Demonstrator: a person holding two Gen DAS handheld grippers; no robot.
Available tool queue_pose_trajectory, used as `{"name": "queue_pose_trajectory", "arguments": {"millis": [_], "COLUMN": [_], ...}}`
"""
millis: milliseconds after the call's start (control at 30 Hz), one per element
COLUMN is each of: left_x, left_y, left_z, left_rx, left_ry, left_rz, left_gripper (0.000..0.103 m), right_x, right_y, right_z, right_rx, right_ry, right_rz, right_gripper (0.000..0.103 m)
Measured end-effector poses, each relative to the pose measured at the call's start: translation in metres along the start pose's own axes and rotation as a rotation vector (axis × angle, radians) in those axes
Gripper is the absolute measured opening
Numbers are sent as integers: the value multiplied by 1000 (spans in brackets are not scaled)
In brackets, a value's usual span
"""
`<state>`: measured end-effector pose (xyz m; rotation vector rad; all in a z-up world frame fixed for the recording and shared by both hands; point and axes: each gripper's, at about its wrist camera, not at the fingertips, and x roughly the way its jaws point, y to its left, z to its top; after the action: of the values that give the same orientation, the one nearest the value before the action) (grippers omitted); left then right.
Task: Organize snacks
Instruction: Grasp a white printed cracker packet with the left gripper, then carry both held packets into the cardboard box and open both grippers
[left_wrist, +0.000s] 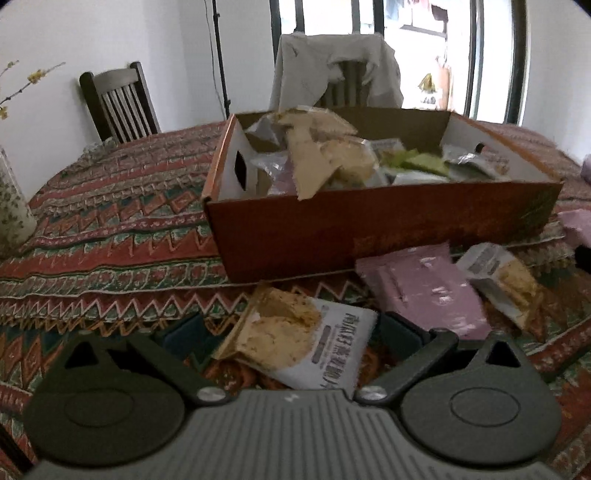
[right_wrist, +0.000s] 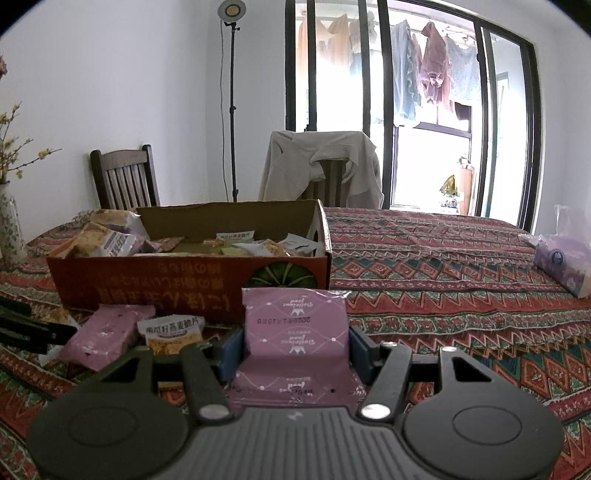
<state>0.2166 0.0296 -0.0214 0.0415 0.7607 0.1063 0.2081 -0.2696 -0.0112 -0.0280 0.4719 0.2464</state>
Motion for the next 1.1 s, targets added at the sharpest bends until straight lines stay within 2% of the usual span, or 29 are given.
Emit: {"name": "queue_pose_trajectory", "arguments": {"millis": [133, 367, 400, 500, 633, 800, 1100], "left_x": [9, 6, 5, -3, -14, -28, -68], "left_y": [10, 5, 4, 2, 1, 2, 8], "left_z": [-2, -6, -7, -13, -22, -30, -24], "left_rx": [-56, -13, -9, 16, 12, -36, -82], "left_ry": [12, 0, -7, -37, -55, -82, -211], "left_rz": [-48, -84, -87, -119, -114, -110, -85], "left_gripper": [103, 102, 99, 78, 64, 62, 62], "right_x": [0, 0, 0, 0, 0, -1, -7], "right_y": [0, 0, 0, 0, 0, 0, 1], "right_z": [0, 0, 0, 0, 0, 0, 1], "right_rx": [0, 0, 0, 0, -1, -2, -3], "right_ry": [0, 2, 2, 2, 2, -5, -45], "right_rz": [1, 3, 3, 3, 3, 2, 15], "right_gripper": [59, 59, 59, 59, 59, 59, 59]}}
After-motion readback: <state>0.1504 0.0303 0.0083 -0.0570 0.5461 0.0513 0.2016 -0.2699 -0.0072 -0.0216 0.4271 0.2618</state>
